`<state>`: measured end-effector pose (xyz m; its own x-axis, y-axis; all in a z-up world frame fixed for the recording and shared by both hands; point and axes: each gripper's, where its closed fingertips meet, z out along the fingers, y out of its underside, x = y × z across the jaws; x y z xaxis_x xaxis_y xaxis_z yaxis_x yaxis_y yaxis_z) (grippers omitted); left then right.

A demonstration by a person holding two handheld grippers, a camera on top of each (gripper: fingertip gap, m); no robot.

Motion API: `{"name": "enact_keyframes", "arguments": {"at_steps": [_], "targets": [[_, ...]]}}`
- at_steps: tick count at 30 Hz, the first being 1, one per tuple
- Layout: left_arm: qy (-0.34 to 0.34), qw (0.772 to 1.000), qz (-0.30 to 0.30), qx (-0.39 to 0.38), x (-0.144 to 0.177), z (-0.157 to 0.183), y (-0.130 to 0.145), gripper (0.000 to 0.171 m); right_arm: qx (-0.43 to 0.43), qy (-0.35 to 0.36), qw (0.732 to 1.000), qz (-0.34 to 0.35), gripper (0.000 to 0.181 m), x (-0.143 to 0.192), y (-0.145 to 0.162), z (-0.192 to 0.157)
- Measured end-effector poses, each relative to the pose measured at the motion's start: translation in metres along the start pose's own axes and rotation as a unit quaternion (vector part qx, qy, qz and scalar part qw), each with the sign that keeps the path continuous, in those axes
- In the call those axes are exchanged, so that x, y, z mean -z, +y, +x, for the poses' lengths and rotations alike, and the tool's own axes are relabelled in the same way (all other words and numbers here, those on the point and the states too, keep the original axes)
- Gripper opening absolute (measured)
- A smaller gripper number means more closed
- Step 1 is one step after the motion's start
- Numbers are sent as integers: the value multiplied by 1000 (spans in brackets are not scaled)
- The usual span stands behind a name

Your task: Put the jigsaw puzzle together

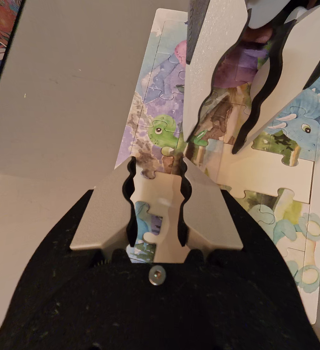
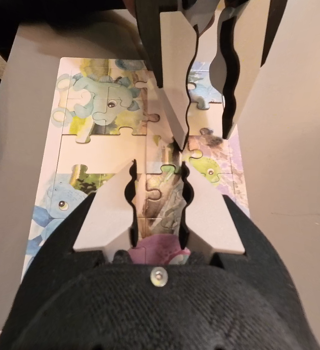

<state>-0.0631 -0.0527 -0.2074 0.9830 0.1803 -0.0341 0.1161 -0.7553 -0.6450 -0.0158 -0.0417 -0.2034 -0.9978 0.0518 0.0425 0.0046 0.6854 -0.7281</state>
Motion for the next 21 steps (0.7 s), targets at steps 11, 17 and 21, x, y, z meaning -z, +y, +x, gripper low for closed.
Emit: {"name": "enact_keyframes", "arguments": {"at_steps": [11, 17, 21], "targets": [[-3, 1000, 14, 3, 4, -3, -4, 45, -23, 13, 1000, 0, 45, -4, 1, 7], [-17, 996, 80, 30, 23, -15, -22, 45, -35, -3, 999, 33, 26, 3, -8, 5], [-36, 991, 117, 48, 36, -27, -29, 45, -40, -26, 997, 62, 28, 13, -16, -2]]}}
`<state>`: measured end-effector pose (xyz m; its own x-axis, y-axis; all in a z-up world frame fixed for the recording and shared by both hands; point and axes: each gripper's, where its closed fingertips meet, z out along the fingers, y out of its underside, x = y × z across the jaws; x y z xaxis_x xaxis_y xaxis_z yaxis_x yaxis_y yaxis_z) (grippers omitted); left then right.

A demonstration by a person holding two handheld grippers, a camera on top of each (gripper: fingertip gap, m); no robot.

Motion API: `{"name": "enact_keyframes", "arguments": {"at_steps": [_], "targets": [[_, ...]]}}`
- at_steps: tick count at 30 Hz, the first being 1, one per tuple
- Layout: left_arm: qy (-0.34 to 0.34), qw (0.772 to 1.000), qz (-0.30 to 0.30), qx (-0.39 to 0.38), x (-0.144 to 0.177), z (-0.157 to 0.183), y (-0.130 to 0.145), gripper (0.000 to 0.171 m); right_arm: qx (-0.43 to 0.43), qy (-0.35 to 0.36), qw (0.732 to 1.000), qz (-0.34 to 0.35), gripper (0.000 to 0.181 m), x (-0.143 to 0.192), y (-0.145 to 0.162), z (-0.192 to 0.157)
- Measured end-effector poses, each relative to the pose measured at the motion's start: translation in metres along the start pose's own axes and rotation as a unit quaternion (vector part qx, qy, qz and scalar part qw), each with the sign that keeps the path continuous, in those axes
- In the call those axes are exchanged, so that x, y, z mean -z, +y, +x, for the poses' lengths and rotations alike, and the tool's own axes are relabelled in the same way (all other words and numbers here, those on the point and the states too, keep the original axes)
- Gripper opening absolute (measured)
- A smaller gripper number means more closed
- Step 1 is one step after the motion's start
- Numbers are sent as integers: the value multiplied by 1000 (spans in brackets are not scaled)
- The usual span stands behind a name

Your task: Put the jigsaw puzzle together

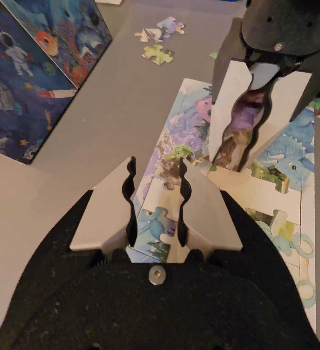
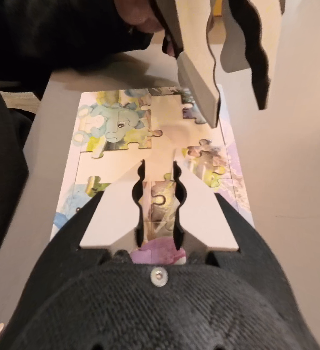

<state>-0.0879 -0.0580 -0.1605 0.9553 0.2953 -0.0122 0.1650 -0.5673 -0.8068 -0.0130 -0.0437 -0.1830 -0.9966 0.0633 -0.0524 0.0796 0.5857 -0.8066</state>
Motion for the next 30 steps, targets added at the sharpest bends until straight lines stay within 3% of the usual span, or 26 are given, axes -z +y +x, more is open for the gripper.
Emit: {"name": "enact_keyframes", "arguments": {"at_steps": [12, 16, 19, 25, 30], "targets": [[-12, 1000, -18, 7, -5, -6, 9, 45, -32, 92, 994, -41, 66, -9, 16, 31], [-21, 1000, -11, 19, -3, -13, 8, 45, -35, 110, 992, -54, 63, -15, 18, 35], [-27, 999, -5, 25, -1, -16, 7, 44, -41, 121, 990, -55, 45, -14, 17, 39], [-33, 999, -6, 26, -1, -19, 8, 44, -44, 113, 991, -52, 45, -13, 16, 37], [-39, 999, -3, 29, 0, -22, 8, 44, -37, 65, 997, -14, 45, -5, 4, 19]]}}
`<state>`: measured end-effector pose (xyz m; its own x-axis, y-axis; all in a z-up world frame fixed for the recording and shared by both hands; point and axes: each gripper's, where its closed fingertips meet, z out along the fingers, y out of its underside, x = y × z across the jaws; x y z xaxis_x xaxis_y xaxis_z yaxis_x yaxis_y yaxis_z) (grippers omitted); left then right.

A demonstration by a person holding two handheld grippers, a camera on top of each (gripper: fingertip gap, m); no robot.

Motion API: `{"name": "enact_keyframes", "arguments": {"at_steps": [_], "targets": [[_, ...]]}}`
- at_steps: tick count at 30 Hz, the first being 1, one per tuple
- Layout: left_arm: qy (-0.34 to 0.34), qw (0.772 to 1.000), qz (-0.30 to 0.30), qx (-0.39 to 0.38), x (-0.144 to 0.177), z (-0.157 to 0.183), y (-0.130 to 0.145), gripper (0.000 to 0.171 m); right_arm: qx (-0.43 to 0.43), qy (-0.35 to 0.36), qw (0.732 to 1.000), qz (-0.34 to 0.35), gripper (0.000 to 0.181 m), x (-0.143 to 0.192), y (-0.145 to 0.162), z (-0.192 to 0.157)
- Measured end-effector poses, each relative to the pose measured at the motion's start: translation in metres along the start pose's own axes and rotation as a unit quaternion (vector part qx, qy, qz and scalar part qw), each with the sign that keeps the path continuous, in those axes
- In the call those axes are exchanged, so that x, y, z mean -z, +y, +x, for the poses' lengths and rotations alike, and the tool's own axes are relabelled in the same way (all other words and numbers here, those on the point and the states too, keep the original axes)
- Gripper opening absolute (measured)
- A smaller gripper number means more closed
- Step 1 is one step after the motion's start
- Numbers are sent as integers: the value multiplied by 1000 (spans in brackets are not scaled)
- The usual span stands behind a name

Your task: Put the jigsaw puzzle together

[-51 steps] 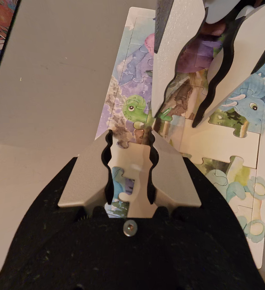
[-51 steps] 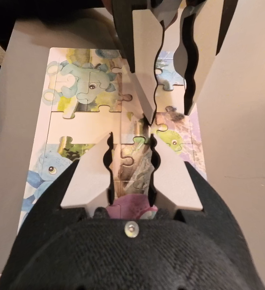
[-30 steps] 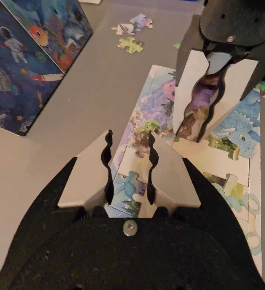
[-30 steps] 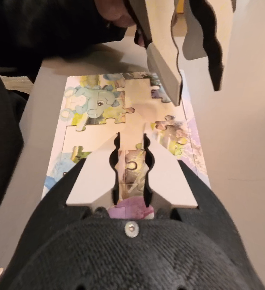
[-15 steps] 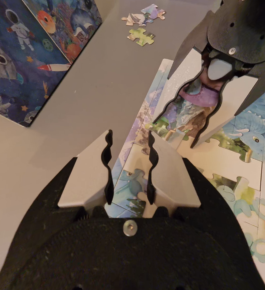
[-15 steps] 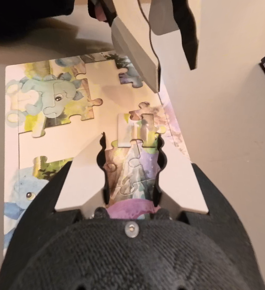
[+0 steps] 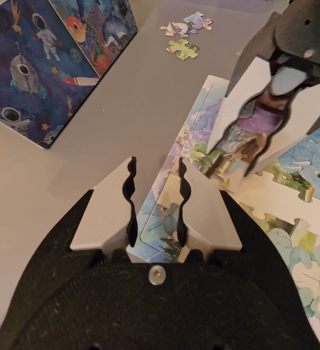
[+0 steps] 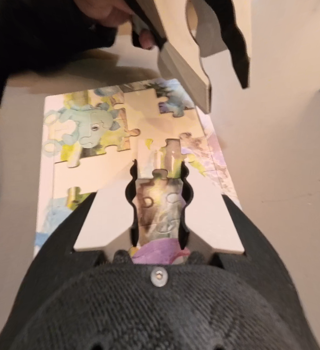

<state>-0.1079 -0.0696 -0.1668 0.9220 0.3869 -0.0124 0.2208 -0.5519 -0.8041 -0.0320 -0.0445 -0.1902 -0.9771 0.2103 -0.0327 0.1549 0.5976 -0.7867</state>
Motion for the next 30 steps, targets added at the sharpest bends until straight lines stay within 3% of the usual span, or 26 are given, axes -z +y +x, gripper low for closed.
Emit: {"name": "enact_keyframes", "arguments": {"at_steps": [4, 10, 14, 30], "targets": [[0, 1000, 5, 3, 1, -2, -1, 44, 37, -81, 996, 9, 45, 11, -5, -45], [-3, 1000, 17, -14, -3, -2, -1, 41, 86, -101, 989, -64, 45, 6, 8, -94], [0, 1000, 18, -9, -4, -3, 1, 41, 95, -95, 987, -91, 45, 0, 22, -94], [-4, 1000, 11, -16, -6, -3, 4, 41, 87, -99, 987, -94, 45, 0, 22, -99]]}}
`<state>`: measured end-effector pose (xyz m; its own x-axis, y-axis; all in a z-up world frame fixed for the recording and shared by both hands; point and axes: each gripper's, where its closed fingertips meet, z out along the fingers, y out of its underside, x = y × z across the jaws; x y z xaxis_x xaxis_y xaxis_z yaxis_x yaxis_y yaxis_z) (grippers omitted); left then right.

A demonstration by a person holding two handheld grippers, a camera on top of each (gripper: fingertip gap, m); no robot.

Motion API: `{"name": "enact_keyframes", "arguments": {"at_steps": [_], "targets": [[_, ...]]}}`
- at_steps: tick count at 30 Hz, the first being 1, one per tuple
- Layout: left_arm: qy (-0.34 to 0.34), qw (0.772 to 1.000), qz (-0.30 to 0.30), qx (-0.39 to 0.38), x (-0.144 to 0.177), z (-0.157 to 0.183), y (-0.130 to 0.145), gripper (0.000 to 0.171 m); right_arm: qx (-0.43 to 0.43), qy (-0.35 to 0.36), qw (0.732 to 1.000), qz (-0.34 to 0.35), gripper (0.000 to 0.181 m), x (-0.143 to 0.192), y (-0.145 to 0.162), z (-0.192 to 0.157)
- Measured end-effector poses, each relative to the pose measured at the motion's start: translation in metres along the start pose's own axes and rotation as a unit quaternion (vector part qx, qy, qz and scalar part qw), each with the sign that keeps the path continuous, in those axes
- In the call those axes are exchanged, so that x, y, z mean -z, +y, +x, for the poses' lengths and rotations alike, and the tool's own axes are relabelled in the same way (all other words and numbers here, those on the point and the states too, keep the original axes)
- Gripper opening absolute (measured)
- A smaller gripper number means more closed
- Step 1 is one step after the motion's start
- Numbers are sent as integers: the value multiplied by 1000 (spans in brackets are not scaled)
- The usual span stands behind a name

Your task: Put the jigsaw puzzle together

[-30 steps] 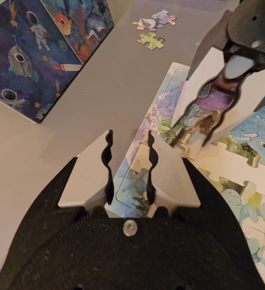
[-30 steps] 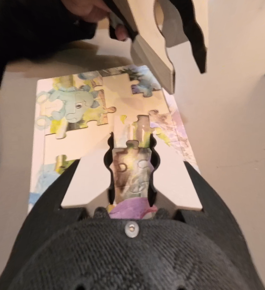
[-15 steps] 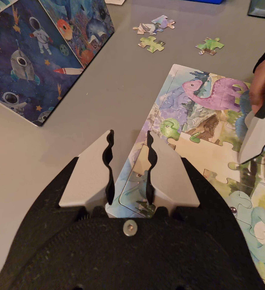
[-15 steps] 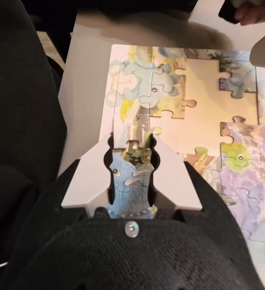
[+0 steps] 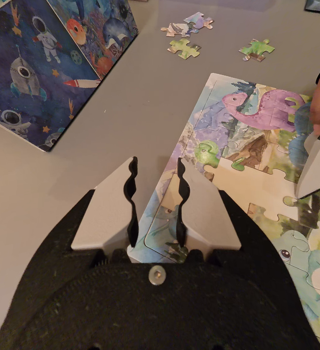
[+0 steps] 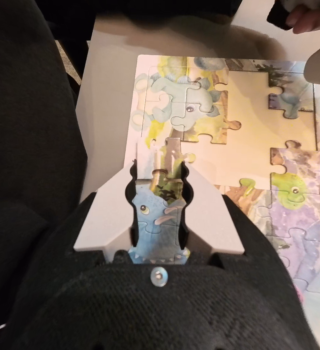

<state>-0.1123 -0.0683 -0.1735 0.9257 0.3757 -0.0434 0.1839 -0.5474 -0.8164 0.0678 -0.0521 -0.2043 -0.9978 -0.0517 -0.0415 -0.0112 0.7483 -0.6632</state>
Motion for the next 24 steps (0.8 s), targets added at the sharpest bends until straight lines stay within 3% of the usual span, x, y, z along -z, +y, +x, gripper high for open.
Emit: {"name": "enact_keyframes", "arguments": {"at_steps": [24], "targets": [[-3, 1000, -10, -5, -3, 0, 4, 41, -45, 2, 999, -3, 42, -2, 1, 4]]}}
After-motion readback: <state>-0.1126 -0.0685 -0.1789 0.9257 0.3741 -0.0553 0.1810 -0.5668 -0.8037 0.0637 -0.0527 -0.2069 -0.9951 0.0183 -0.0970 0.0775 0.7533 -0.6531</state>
